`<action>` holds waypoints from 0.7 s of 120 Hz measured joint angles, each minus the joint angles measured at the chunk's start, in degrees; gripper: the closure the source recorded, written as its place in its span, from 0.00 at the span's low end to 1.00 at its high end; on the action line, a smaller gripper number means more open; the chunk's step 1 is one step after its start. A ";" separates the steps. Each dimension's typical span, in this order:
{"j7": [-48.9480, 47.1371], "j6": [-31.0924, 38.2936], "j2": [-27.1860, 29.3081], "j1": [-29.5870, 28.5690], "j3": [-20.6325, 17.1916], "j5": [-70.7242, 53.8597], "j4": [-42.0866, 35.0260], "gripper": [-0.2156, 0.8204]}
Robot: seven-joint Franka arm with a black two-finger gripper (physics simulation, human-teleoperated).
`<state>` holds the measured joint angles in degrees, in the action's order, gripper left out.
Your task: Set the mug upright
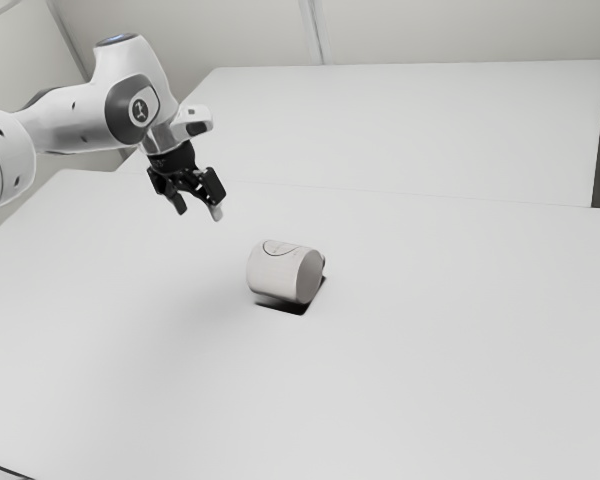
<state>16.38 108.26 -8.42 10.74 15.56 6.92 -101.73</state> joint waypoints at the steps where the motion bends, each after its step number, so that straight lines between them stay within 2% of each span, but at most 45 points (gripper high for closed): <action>1: 0.02 0.01 -0.01 0.00 0.00 0.02 -0.02 0.21; 16: 0.67 0.46 -0.34 -0.43 -0.01 1.78 -0.19 0.21; 28: 3.57 0.30 -2.56 -3.14 0.00 10.33 -0.33 0.21; 57: 13.26 -5.83 -8.83 -6.16 0.17 30.24 -0.15 0.21; 84: 21.13 -9.96 -12.72 -7.19 1.29 39.37 -0.14 0.21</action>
<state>37.51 98.30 -21.14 3.56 16.85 46.29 -101.87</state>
